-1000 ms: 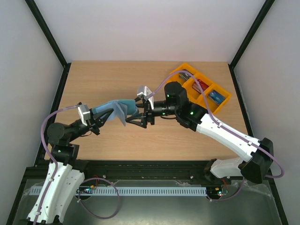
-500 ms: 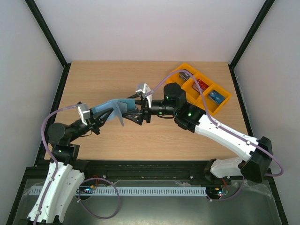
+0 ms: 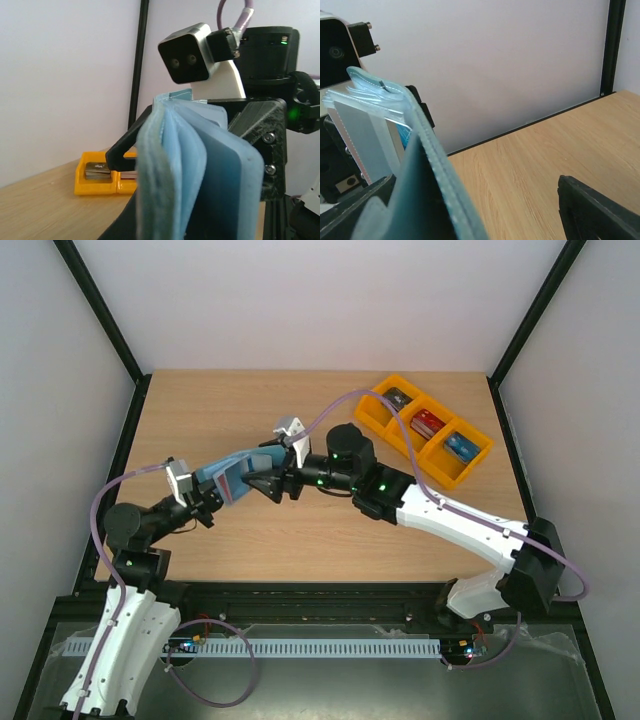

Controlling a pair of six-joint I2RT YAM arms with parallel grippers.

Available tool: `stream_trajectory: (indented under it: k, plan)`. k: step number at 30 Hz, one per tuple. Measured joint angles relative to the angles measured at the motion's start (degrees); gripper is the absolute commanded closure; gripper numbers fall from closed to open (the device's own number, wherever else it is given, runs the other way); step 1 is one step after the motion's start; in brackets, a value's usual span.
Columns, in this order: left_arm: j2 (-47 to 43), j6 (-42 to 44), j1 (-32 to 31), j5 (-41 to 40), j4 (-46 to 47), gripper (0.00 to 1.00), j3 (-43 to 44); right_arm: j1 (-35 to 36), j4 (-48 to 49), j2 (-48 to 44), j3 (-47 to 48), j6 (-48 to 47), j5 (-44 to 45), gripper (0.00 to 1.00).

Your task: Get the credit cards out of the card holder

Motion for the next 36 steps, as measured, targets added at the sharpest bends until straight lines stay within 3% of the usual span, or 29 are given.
stream_trajectory:
  k: [2,6,8,11,15,18,28,36]
  plan:
    - [0.07,-0.22,0.02,-0.50,0.04,0.98,-0.24,0.52,0.35,1.03,0.66,0.37,1.20,0.25]
    - [0.07,-0.48,0.04,-1.66,-0.22,0.98,-0.26,1.05,0.63,1.68,1.07,0.31,1.55,0.46]
    - [0.04,-0.85,0.04,-1.90,-0.26,0.98,-0.26,1.36,0.74,1.40,1.05,0.04,1.62,0.51]
    - [0.00,-2.12,0.02,-1.73,0.24,0.98,-0.39,1.31,0.33,0.59,1.05,-1.11,1.36,0.49]
    - [0.02,-5.57,-0.07,-0.31,2.82,0.98,-1.49,1.29,-1.66,0.24,1.46,-3.23,-0.81,0.27]
    - [0.02,-7.98,-0.07,1.46,4.74,0.98,-2.49,1.22,-5.18,0.24,2.58,-6.12,-3.74,0.23]
    - [0.00,-11.78,-0.50,7.63,9.60,0.98,-3.43,0.28,-11.52,0.28,4.28,-11.15,-12.35,0.25]
    - [0.02,-12.09,-1.33,10.16,12.04,0.98,-3.43,-0.07,-13.33,1.20,5.55,-11.93,-16.57,0.52]
